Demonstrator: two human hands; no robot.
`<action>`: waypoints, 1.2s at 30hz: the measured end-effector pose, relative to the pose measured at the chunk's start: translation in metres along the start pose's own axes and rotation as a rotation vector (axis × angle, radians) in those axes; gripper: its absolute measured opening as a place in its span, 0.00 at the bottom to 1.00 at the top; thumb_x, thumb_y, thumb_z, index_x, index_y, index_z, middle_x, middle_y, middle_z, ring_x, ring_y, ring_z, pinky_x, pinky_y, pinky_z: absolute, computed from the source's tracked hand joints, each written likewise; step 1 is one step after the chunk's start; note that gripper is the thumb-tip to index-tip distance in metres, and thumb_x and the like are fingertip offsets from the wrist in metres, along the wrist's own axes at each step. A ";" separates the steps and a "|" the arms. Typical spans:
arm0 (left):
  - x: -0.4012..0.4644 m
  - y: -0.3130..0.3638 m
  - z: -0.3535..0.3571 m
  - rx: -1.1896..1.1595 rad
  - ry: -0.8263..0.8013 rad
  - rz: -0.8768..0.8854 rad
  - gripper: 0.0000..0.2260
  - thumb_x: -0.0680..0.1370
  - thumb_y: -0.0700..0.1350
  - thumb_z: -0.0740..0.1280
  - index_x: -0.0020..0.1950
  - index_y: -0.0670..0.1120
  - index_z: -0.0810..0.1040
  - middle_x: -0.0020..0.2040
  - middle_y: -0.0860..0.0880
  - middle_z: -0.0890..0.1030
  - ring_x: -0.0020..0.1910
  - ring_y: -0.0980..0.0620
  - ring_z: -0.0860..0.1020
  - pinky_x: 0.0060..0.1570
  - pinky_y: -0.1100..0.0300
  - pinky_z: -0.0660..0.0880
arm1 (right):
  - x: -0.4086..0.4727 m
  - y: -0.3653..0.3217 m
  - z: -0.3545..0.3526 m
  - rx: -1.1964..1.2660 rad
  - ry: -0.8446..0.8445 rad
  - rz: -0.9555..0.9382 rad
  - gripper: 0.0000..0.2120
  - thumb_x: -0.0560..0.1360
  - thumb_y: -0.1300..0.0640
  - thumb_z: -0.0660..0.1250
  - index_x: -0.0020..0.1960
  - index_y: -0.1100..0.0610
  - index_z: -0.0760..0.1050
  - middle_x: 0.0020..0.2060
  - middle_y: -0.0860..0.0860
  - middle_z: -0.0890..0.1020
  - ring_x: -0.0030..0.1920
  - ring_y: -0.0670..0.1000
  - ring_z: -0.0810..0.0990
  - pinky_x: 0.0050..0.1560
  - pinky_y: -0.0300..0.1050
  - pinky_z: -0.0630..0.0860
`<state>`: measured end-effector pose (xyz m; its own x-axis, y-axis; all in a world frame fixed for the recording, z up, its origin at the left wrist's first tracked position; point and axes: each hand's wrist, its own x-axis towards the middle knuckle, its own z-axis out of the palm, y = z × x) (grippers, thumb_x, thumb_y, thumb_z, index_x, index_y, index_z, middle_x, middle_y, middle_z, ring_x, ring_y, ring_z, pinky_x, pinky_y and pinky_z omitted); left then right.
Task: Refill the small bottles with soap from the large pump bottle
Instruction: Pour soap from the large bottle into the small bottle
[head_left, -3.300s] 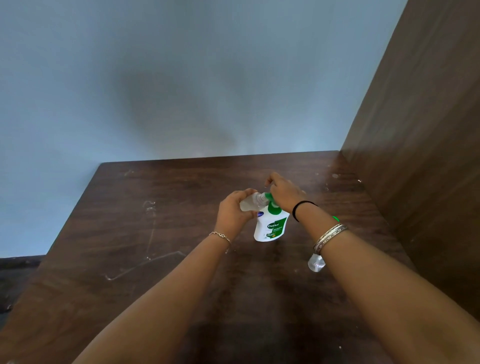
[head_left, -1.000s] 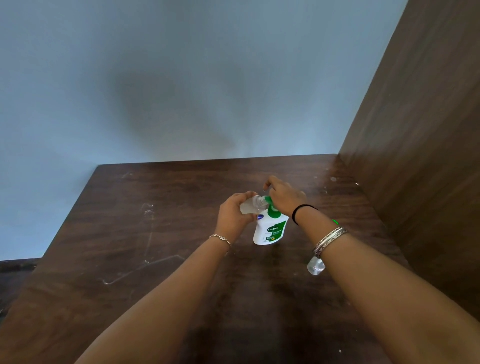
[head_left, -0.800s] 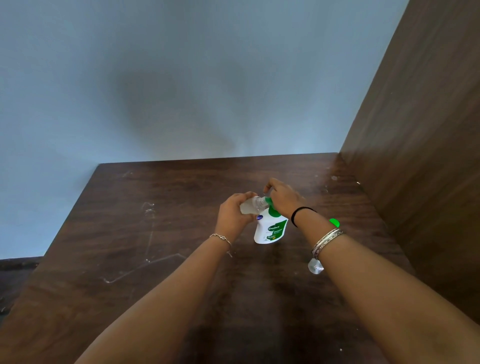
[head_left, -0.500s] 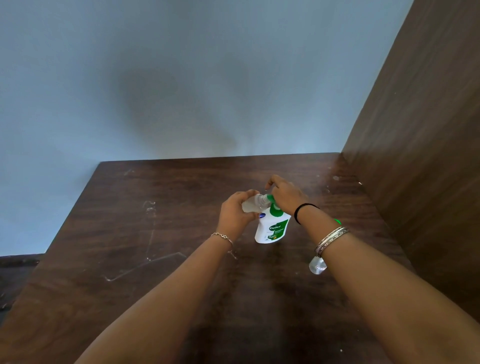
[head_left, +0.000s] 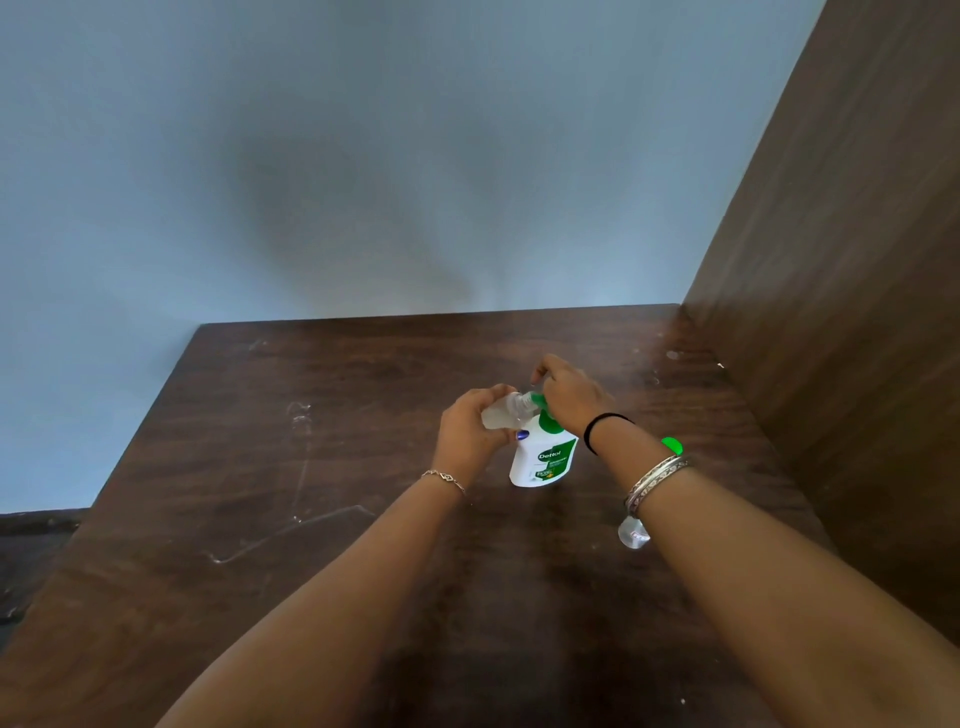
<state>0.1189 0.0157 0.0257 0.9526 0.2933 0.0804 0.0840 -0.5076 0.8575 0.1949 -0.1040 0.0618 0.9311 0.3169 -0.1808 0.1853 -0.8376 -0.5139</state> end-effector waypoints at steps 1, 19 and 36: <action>-0.001 -0.001 0.000 -0.005 0.000 -0.006 0.21 0.66 0.38 0.75 0.58 0.45 0.78 0.54 0.47 0.80 0.49 0.55 0.75 0.47 0.71 0.67 | 0.000 0.000 0.000 -0.015 0.001 -0.002 0.13 0.77 0.59 0.50 0.53 0.51 0.71 0.56 0.56 0.78 0.52 0.59 0.76 0.57 0.55 0.71; 0.000 0.007 -0.002 -0.024 0.011 0.004 0.21 0.65 0.39 0.75 0.58 0.45 0.78 0.53 0.47 0.80 0.48 0.55 0.75 0.46 0.71 0.66 | 0.002 -0.003 -0.009 -0.049 -0.008 -0.024 0.15 0.76 0.60 0.50 0.56 0.51 0.71 0.58 0.56 0.77 0.54 0.59 0.75 0.57 0.53 0.70; -0.001 0.001 -0.001 -0.005 0.020 -0.011 0.21 0.65 0.40 0.76 0.57 0.45 0.79 0.53 0.46 0.80 0.50 0.51 0.77 0.49 0.67 0.68 | 0.001 -0.002 -0.004 -0.033 -0.023 -0.001 0.13 0.77 0.58 0.50 0.54 0.52 0.71 0.56 0.56 0.78 0.52 0.58 0.75 0.56 0.52 0.70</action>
<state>0.1178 0.0153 0.0267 0.9455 0.3156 0.0808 0.0932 -0.4998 0.8611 0.1962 -0.1033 0.0660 0.9234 0.3275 -0.2002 0.1966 -0.8515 -0.4861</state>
